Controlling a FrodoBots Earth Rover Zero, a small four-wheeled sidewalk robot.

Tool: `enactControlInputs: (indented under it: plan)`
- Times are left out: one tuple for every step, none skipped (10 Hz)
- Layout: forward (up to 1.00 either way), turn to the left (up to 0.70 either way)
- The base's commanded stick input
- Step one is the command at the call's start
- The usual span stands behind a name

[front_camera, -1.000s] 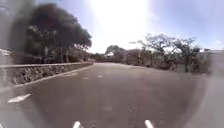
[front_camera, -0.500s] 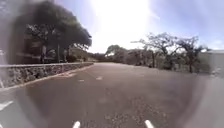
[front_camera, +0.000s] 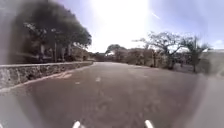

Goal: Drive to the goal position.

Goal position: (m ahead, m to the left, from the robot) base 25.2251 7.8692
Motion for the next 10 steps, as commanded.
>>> enactControlInputs:
  plan:
    - [0.85, 0.00]
    - [0.85, 0.00]
    - [0.85, 0.00]
    - [0.85, 0.00]
    - [0.85, 0.00]
    - [0.85, 0.00]
    - [0.85, 0.00]
    - [0.85, 0.00]
    - [0.85, 0.00]
    - [0.85, 0.00]
